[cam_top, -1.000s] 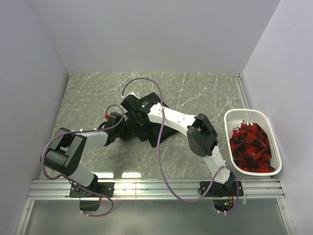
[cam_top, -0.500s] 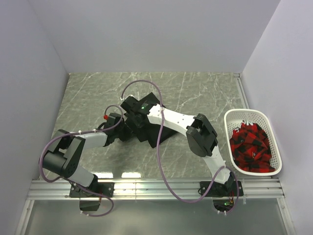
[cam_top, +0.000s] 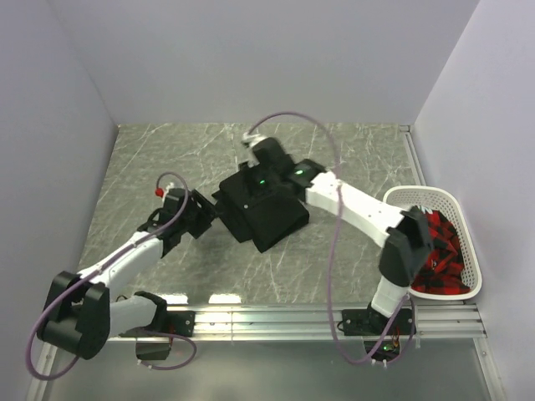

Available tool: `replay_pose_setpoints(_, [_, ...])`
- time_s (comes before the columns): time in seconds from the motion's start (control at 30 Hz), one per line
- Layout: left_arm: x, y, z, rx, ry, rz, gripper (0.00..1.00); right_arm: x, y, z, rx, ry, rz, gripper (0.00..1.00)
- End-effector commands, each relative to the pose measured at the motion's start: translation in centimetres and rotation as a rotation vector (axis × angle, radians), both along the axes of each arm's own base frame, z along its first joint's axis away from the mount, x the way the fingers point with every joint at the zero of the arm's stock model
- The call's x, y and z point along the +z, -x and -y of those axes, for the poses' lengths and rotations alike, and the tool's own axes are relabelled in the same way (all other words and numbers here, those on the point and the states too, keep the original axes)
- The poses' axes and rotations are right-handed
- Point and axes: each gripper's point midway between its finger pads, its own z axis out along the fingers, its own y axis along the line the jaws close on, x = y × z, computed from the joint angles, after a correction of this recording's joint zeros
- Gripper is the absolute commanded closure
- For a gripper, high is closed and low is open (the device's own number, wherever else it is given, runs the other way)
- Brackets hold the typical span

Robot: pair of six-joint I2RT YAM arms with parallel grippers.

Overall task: Fold and stack the long sleeve shirts
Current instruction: Fold the shirt

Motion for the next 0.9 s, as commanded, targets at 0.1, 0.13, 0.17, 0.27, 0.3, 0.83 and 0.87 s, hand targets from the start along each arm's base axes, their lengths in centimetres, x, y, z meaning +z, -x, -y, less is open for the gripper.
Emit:
replay_pose_setpoints(0.1, [8.0, -4.3, -0.9, 0.009, -0.061, 0.172, 0.26, 1.0, 0.8, 1.6, 0.052, -0.387, -0.203, 0.53])
replay_pose_setpoints(0.13, [8.8, -4.9, -0.2, -0.013, -0.046, 0.188, 0.28, 1.4, 0.1, 2.1, 0.05, -0.428, -0.188, 0.53])
replay_pose_setpoints(0.17, [9.4, -5.5, 0.3, -0.028, -0.034, 0.198, 0.3, 0.2, 0.9, 2.3, 0.067, -0.443, -0.231, 0.53])
replay_pose_setpoints(0.27, [10.9, -8.5, 2.8, -0.095, 0.01, 0.208, 0.52, 0.5, 1.0, 2.3, 0.098, -0.571, -0.263, 0.53])
replay_pose_setpoints(0.3, [10.8, -9.0, 3.2, -0.106, 0.02, 0.202, 0.56, 0.2, 1.3, 2.5, 0.098, -0.591, -0.284, 0.54])
replay_pose_setpoints(0.83, [1.1, -10.7, 7.1, -0.144, 0.046, 0.03, 0.94, -10.6, 3.0, 1.7, 0.045, -0.718, -0.6, 0.57])
replay_pose_setpoints(0.87, [-0.7, -10.0, 6.4, -0.119, 0.027, -0.014, 0.96, -11.4, 3.3, 1.7, 0.04, -0.71, -0.623, 0.57])
